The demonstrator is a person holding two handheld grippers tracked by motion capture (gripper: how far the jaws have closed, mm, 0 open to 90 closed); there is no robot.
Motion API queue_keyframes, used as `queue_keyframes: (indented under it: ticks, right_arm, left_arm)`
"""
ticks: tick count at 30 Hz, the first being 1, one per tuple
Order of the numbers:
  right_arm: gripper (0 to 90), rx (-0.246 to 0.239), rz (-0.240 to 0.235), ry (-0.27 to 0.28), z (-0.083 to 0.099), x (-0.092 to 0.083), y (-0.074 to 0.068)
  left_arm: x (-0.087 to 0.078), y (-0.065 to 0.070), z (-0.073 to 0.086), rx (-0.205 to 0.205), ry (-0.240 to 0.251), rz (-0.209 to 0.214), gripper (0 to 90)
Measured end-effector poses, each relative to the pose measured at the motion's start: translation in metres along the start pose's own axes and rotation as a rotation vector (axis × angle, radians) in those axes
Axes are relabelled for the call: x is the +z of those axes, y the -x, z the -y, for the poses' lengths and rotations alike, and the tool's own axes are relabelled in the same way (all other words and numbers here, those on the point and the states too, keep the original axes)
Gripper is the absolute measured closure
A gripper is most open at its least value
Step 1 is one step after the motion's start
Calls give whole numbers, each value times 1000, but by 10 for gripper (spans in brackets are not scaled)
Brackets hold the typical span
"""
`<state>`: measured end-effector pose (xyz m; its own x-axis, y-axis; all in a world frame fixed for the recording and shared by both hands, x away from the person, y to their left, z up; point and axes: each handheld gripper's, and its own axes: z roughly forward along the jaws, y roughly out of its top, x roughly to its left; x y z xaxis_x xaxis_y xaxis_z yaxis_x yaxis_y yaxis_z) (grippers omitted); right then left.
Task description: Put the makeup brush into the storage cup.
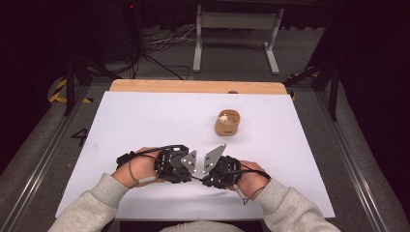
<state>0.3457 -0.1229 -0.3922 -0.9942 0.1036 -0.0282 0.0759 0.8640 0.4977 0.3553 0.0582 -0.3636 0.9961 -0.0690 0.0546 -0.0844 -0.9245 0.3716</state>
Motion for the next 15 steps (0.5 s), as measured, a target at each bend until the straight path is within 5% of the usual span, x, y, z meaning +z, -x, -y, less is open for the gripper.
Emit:
queue_keyframes:
  ticks: [6, 9, 15]
  right_arm:
    - [843, 5, 6, 19, 1, -3, 1]
    - [843, 13, 8, 40, 3, -7, 3]
    - [842, 48, 12, 115, 9, -16, 7]
  left_arm:
    - [-5, -3, 4, -32, 50, -24, 766]
    - [-9, -4, 10, -63, 105, -42, 603]
    - [-14, 0, 21, -118, 215, -89, 432]
